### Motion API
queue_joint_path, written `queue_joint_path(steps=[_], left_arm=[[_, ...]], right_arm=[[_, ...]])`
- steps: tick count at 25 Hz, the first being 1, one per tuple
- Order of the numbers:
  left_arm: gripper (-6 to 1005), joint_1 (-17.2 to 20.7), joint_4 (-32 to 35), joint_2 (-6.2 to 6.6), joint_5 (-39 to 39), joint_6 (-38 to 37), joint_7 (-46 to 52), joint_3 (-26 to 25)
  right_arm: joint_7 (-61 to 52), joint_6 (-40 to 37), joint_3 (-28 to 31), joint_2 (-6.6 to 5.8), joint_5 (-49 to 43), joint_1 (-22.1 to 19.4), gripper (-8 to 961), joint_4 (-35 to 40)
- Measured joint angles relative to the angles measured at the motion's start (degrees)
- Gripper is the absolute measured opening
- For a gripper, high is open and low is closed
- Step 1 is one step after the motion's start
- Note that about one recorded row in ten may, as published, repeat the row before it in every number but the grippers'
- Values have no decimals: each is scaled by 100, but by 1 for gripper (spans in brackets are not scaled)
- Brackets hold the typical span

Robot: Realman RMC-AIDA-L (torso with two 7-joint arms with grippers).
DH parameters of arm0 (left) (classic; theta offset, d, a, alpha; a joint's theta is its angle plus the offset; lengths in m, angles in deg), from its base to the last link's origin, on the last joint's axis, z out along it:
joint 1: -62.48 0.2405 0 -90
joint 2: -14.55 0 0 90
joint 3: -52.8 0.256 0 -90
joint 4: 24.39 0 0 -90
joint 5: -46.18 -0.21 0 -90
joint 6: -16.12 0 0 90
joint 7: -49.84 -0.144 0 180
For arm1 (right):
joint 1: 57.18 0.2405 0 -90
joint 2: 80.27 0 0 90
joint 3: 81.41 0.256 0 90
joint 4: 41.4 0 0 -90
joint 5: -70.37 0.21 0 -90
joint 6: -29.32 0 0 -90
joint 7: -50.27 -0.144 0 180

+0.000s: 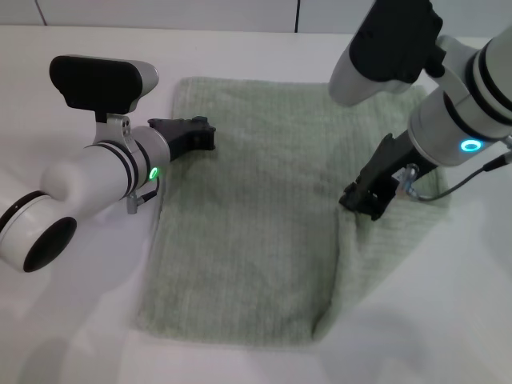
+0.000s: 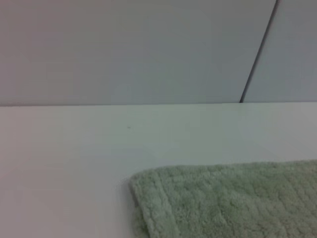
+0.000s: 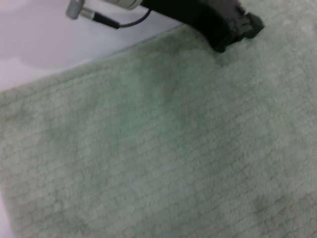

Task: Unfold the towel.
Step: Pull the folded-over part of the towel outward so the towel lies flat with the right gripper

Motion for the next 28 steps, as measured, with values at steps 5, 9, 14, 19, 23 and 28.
queue_joint_path(steps=[5,9,14,19,23,28], left_arm=[[-2,41,54,5,0,10,0,3],[-2,42,59,8,0,10,0,3],[-1,49,59,8,0,10,0,2],[-1,47,60,9,0,10,0,2],[-1,50,90,9,0,9,0,2],[-1,54,112,8,0,9,0,2]], right_arm=[[-39,218,-129,2,-14,-110,65,-291],[-103,363,-203,2,-105,-195,65,-490],[-243,520,-330,2,-300,-295,66,-693],[-428,715,-488,1,-428,-465,66,-1105],[-485,829,-621,2,-497,-557,67,-1320],[-631,1048,-913,2,-686,-693,67,-1671]])
